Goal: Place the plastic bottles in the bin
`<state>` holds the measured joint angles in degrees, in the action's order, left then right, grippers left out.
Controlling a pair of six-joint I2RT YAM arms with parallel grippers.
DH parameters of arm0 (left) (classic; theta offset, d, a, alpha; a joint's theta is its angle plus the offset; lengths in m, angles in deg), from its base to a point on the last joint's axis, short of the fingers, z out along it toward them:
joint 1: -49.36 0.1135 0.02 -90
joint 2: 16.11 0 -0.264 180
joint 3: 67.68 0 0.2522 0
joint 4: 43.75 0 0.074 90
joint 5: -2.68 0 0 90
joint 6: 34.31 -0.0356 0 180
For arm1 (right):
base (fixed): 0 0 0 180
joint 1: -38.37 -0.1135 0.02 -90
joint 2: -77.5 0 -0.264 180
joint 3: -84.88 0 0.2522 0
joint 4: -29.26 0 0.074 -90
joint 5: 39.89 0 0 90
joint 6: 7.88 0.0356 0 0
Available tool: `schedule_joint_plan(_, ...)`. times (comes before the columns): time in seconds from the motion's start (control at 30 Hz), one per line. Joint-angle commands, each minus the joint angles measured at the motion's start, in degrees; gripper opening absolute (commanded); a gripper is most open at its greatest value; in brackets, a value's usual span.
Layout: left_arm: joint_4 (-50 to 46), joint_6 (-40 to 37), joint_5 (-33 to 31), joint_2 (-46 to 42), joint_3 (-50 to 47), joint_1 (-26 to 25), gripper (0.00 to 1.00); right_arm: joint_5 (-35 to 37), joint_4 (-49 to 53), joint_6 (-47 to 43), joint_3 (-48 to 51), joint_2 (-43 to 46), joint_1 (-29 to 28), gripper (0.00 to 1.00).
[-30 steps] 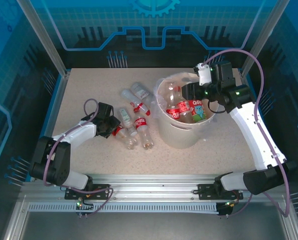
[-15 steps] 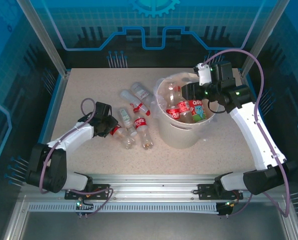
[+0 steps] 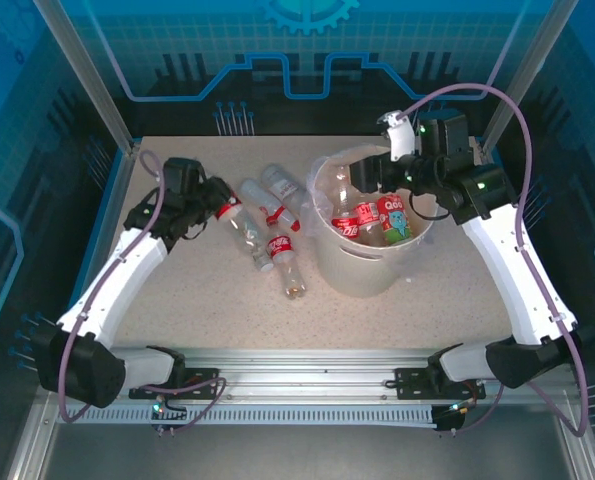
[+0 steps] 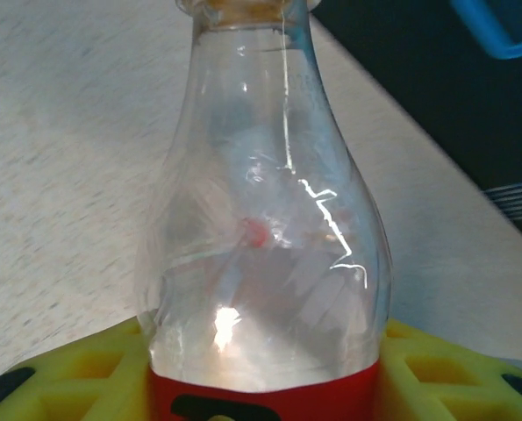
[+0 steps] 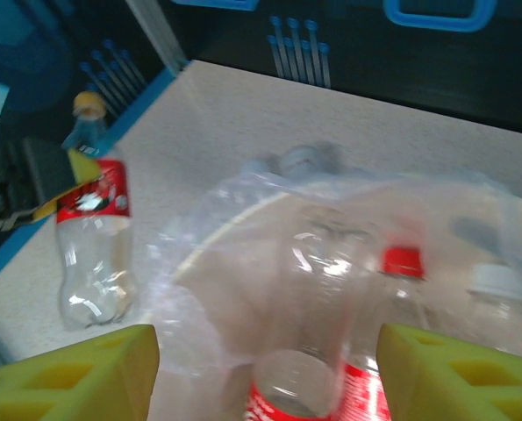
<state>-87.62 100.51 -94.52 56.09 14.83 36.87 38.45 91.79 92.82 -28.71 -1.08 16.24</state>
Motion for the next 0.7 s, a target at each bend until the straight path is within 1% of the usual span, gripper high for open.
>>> schedule_joint_plan(0.0, 1.49, -4.76, 4.46, -0.58, 7.61, -1.03, 0.44, -5.16, 0.07, 0.64, -3.43, -2.46, -2.3, 0.7)
schedule_joint_plan(0.1, 3.51, -7.9, 4.28, 0.99, 14.44, -4.82, 0.44, -7.84, 0.46, 0.8, -5.53, -4.82, -4.32, 0.73)
schedule_joint_plan(0.2, 6.72, -9.88, 5.83, 3.41, 20.01, -8.78, 0.44, -9.99, -0.1, 1.08, -6.94, -6.93, -6.57, 0.75)
schedule_joint_plan(0.27, 8.07, -10.67, 6.97, 5.49, 23.63, -11.2, 0.44, -9.64, -0.34, 1.53, -7.8, -7.53, -6.98, 0.75)
schedule_joint_plan(0.33, 8.49, -11.48, 7.94, 7.95, 27.8, -13.84, 0.44, -7.33, -0.56, 2.35, -8.06, -7.14, -6.43, 0.75)
schedule_joint_plan(0.43, 8.32, -12.39, 7.82, 11.4, 33.43, -18.29, 0.43, -3.7, -1.99, 5.43, -5.8, -4.56, -3.36, 0.75)
schedule_joint_plan(0.57, 8.05, -11.01, 9.07, 17.11, 39.79, -23.63, 0.41, -3.47, -4.96, 9.14, -0.3, -0.04, 2.7, 0.74)
schedule_joint_plan(0.67, 6.09, -11.39, 9.04, 22.55, 45.35, -27.45, 0.41, -3.84, -4.94, 9.64, 2.34, 2.17, 6.28, 0.74)
